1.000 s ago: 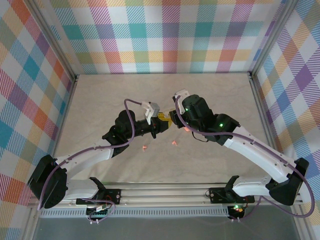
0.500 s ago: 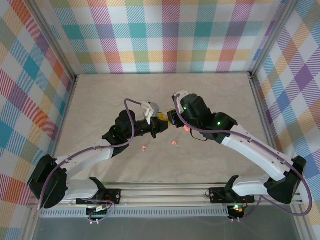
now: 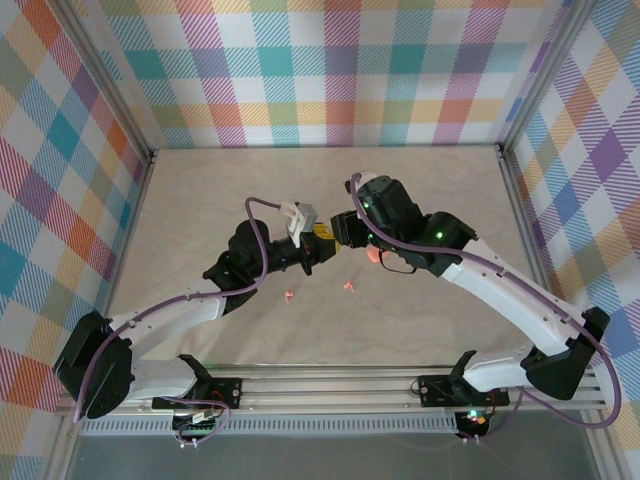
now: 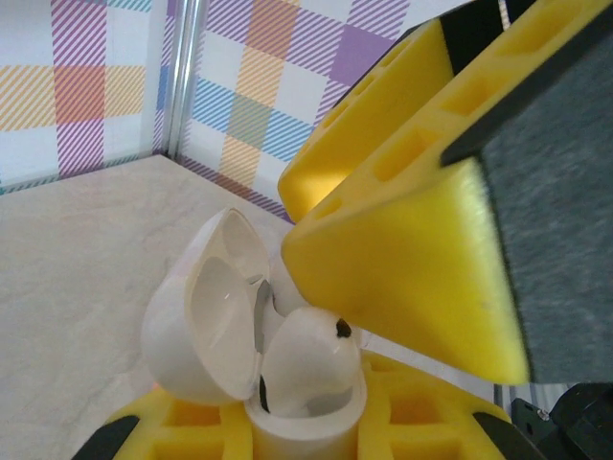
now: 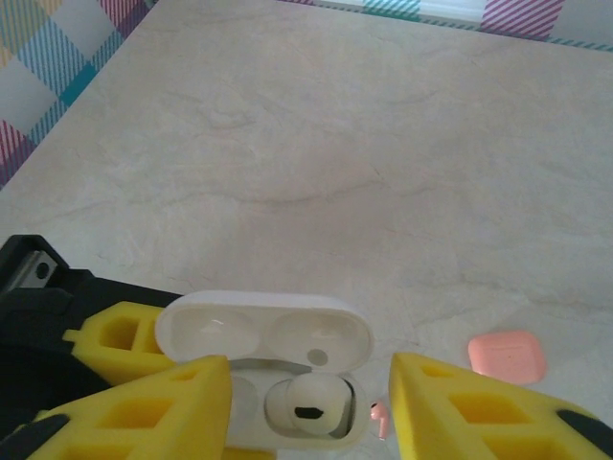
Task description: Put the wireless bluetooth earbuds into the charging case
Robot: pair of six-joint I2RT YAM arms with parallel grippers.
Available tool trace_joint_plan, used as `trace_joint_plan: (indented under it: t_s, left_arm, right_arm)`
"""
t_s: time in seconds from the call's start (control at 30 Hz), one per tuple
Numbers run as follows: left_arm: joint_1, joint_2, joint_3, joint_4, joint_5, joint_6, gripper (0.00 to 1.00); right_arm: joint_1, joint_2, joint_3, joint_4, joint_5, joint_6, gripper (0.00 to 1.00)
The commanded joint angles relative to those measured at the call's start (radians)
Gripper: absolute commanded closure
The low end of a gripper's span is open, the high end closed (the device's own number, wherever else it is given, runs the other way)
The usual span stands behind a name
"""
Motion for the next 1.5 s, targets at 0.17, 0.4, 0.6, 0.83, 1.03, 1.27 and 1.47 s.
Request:
trace_joint_plan:
  t_s: [0.17, 0.4, 0.6, 0.83, 1.03, 1.27, 1.47]
  left_arm:
    - [-0.010, -0.045, 0.010, 0.052, 0.007, 0.010, 1.00]
    - [-0.011, -0.056, 0.008, 0.045, 0.010, 0.008, 1.00]
    - [-0.011, -0.056, 0.004, 0.042, 0.022, 0.003, 1.00]
    - [-0.012, -0.059, -0.014, 0.040, 0.029, -0.002, 1.00]
    - [-0.011, -0.063, -0.032, 0.038, 0.045, -0.007, 1.00]
    - [-0.011, -0.071, -0.034, 0.026, 0.042, 0.001, 1.00]
    - [-0.011, -0.096, -0.034, -0.012, 0.056, 0.055, 1.00]
  right_arm:
    - [0.010, 0.017, 0.044, -0.032, -0.051, 0.042, 0.52]
    - [0.009, 0.017, 0.038, -0.050, -0.022, 0.046, 0.52]
    - [0.009, 0.019, 0.051, -0.054, -0.006, 0.051, 0.52]
    - [0.008, 0.021, 0.070, -0.043, 0.020, 0.044, 0.52]
    - [0.003, 0.029, 0.085, -0.041, 0.015, 0.044, 0.52]
    - [-0.002, 0.018, 0.090, -0.020, -0.033, 0.024, 0.54]
    - [-0.025, -0.057, 0.077, -0.011, -0.144, 0.010, 0.67]
